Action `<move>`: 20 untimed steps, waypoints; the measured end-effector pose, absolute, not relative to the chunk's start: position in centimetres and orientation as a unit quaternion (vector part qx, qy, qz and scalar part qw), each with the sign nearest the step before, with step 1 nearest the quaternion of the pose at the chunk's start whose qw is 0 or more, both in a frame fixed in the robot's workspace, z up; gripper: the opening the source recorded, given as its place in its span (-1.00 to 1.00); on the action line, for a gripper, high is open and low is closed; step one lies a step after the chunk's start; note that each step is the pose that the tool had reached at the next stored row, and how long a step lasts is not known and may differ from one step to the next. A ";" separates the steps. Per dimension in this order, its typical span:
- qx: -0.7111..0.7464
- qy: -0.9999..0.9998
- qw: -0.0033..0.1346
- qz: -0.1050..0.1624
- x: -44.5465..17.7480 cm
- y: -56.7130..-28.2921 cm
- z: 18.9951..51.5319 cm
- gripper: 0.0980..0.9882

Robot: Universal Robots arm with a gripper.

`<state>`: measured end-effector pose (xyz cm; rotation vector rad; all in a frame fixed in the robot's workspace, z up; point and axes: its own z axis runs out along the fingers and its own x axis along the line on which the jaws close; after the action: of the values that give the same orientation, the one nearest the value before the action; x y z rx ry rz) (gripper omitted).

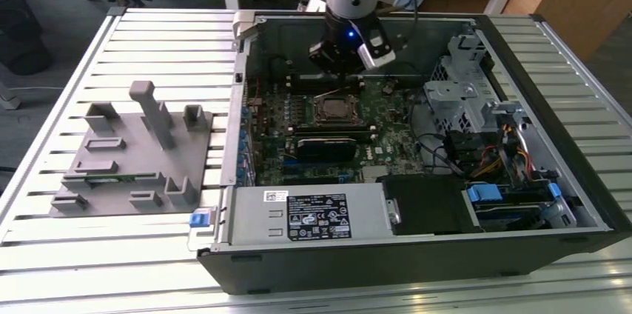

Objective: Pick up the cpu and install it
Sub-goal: 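Install the first cpu locking lever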

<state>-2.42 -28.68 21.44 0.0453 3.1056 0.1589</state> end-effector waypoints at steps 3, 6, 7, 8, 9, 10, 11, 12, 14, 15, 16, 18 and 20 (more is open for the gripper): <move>0.015 0.998 0.015 0.051 -2.3 -28.7 21.2 -0.98; 0.015 0.998 0.014 0.051 -2.2 -28.7 20.9 -0.98; 0.015 0.998 0.014 0.051 -2.2 -28.7 20.8 -0.98; 0.015 0.998 0.013 0.051 -2.1 -28.7 20.8 -0.98; 0.015 0.999 0.013 0.051 -2.1 -28.7 20.7 -0.98; 0.015 0.999 0.012 0.051 -2.0 -28.7 20.6 -0.98; 0.015 0.999 0.012 0.051 -2.0 -28.7 20.5 -0.98; 0.015 0.999 0.012 0.051 -2.0 -28.7 20.4 -0.98; 0.015 0.999 0.011 0.051 -1.9 -28.7 20.3 -0.98; 0.015 0.999 0.011 0.051 -1.9 -28.7 20.2 -0.98; 0.015 0.999 0.011 0.051 -1.9 -28.7 20.1 -0.98; 0.015 0.999 0.011 0.051 -1.9 -28.7 20.0 -0.98; 0.015 0.999 0.010 0.051 -1.9 -28.7 20.1 -0.98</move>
<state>-1.85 -28.69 20.08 0.0464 3.1163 0.1577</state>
